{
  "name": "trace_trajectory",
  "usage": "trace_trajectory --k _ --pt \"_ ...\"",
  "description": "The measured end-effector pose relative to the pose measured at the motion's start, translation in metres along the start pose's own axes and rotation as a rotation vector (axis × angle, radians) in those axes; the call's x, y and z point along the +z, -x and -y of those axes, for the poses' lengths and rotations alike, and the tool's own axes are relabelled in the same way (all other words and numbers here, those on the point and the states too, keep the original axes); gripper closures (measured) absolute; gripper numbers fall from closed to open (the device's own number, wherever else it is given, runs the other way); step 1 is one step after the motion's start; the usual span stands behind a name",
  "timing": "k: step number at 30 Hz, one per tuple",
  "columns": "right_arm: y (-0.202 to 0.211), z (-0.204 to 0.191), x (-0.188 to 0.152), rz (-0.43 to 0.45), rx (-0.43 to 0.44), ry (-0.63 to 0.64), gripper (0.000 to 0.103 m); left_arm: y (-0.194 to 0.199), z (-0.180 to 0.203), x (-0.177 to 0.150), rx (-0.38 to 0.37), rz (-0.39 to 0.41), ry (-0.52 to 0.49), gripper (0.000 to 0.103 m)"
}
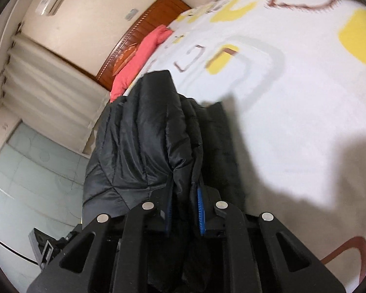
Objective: Fold large clothes
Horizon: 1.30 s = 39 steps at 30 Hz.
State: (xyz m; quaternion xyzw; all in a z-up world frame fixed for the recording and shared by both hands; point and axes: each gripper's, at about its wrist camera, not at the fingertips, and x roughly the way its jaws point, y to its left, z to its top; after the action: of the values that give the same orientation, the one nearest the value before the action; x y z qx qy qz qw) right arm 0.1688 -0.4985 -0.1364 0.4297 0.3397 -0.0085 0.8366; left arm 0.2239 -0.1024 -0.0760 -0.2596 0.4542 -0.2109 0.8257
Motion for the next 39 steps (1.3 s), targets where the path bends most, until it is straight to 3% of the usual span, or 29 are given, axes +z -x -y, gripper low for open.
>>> trace_trajectory --k 8,14,19,21,23,27,31,35,37,39 --pt "-0.015 0.021 -0.005 -0.021 0.028 -0.03 0.087 -0.038 0.005 -0.004 0.143 -0.037 -0.062 0.023" --pt "-0.016 0.013 -0.003 -0.035 0.024 -0.041 0.086 -0.042 0.002 0.002 0.135 -0.057 -0.059 0.024" --pt "0.004 0.007 -0.003 -0.023 0.036 -0.042 0.071 -0.016 -0.007 0.0 0.083 -0.031 0.004 0.024" --pt "0.016 0.001 -0.006 -0.007 0.038 -0.04 0.051 -0.005 -0.01 -0.005 0.06 -0.026 0.026 0.024" --pt "0.031 -0.003 -0.011 0.011 0.051 -0.042 0.04 0.005 -0.01 -0.01 0.042 -0.021 0.036 0.023" --pt "0.061 -0.015 -0.029 0.027 0.1 -0.036 0.033 0.031 -0.018 -0.026 -0.013 0.004 0.082 0.016" --pt "0.074 -0.02 -0.05 0.005 0.104 -0.017 0.032 0.04 -0.028 -0.041 -0.037 0.002 0.149 0.014" --pt "0.066 -0.015 -0.063 -0.027 0.03 -0.017 0.033 0.035 -0.027 -0.048 -0.018 -0.011 0.146 0.013" --pt "0.058 -0.004 -0.066 -0.047 -0.014 -0.043 0.054 0.026 -0.027 -0.051 0.021 -0.04 0.128 0.015" --pt "0.05 0.009 -0.07 -0.069 -0.008 -0.086 0.066 0.016 -0.03 -0.056 0.051 -0.063 0.129 0.026"
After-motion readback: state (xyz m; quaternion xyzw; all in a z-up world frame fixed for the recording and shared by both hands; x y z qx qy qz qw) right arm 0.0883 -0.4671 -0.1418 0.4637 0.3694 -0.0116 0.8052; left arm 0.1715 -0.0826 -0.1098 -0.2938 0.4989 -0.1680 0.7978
